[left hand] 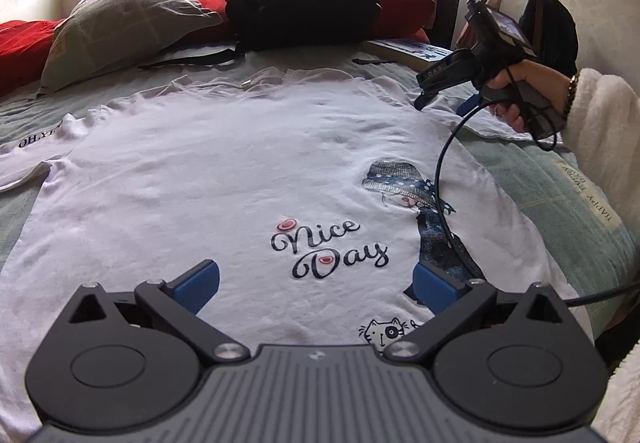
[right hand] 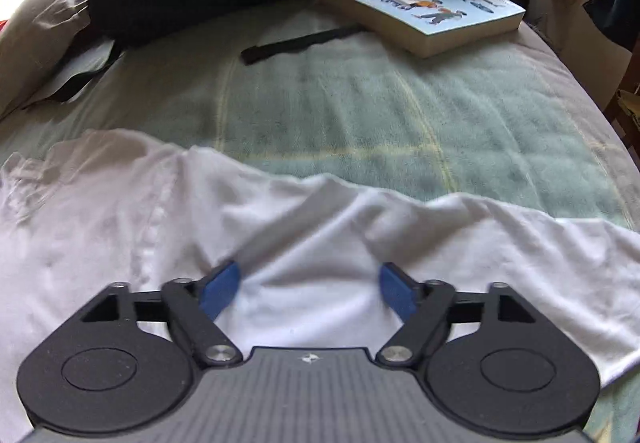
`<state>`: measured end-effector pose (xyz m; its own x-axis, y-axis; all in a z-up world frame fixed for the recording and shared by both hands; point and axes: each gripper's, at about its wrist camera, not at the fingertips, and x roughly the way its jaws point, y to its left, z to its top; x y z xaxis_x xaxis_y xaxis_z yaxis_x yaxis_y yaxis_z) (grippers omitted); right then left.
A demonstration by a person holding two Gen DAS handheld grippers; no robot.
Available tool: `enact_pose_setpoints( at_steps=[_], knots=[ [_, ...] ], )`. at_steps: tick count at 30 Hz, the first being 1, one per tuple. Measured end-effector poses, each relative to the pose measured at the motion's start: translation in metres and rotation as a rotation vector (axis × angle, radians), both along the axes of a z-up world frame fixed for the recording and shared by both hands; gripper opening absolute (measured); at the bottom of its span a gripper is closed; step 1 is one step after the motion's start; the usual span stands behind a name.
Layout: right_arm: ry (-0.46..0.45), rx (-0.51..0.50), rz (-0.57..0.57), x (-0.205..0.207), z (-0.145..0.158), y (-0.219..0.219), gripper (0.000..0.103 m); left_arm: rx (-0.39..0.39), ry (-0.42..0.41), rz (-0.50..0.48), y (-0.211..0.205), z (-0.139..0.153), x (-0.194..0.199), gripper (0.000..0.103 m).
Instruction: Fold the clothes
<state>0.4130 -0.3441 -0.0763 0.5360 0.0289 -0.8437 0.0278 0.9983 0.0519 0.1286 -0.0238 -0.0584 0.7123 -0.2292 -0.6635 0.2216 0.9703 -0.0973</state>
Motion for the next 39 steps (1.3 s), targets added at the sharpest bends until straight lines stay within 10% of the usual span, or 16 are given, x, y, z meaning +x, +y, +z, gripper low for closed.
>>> enact_pose_setpoints(
  at_steps=[7,15,27,39],
  knots=[
    [-0.035,0.000,-0.068,0.040,-0.004,-0.017,0.103,-0.010,-0.011,0.020,0.006,0.004,-0.001,0.102],
    [-0.008,0.072,0.048,-0.004,0.030,0.007,0.103,-0.010,-0.004,0.002,0.003,0.001,0.002,0.102],
    [-0.108,0.045,0.021,0.027,-0.009,0.006,0.103,-0.006,-0.008,0.021,0.004,0.004,-0.001,0.102],
    [-0.169,0.179,0.024,-0.068,0.003,-0.076,0.103,0.022,-0.023,-0.066,-0.026,0.007,-0.012,0.102]
  ],
)
